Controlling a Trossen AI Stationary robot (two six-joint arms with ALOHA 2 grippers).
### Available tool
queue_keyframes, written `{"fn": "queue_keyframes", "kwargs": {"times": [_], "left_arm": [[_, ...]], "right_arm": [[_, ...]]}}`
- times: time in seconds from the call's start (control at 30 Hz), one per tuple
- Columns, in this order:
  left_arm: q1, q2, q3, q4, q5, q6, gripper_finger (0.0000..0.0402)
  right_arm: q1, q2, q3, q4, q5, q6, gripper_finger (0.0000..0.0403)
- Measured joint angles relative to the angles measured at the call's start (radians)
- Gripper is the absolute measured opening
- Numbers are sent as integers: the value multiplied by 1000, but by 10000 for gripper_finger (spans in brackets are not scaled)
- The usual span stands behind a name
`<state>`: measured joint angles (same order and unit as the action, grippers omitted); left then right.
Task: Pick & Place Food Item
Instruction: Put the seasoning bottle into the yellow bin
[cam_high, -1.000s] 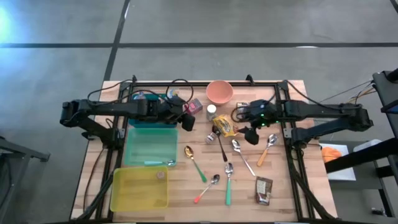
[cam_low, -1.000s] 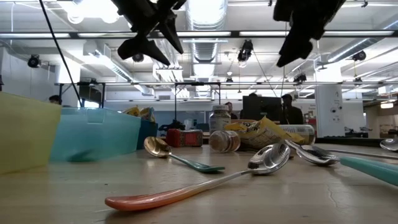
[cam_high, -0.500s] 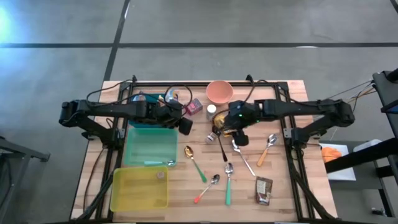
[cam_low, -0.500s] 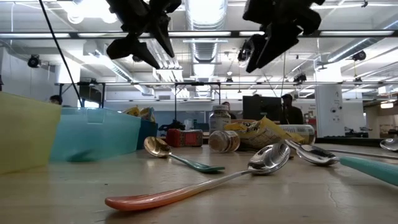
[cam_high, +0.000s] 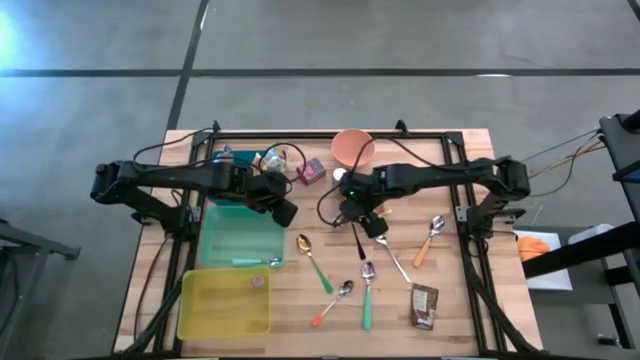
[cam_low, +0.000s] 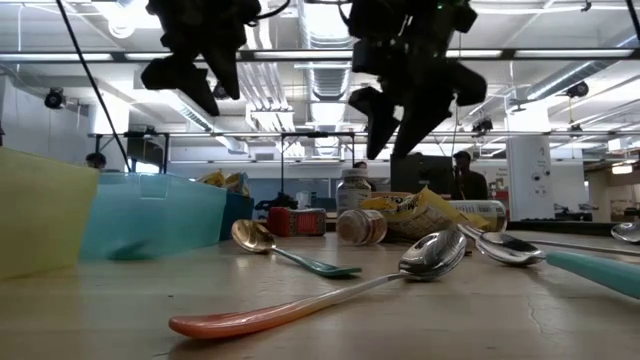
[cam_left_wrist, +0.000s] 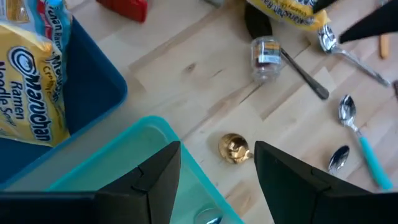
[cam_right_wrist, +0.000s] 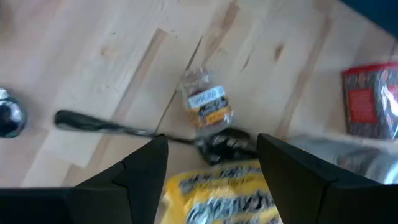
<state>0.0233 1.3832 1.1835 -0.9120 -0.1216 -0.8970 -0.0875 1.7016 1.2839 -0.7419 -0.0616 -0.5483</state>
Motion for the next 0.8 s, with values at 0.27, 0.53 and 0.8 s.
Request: {"fn": "queue_keyframes", "kwargs": {"times": [0.27, 0.53, 0.8], "left_arm": [[-16, -50, -34, -8, 10, 33, 214], [-19, -128, -143, 28, 41, -28, 214], [-23, -137, -177, 87, 63, -47, 214]], "right_arm": [[10, 104, 58, 20, 0, -139, 241], [13, 170, 50, 55, -3, -217, 241], [13, 222, 36, 109, 7, -247, 241]]}}
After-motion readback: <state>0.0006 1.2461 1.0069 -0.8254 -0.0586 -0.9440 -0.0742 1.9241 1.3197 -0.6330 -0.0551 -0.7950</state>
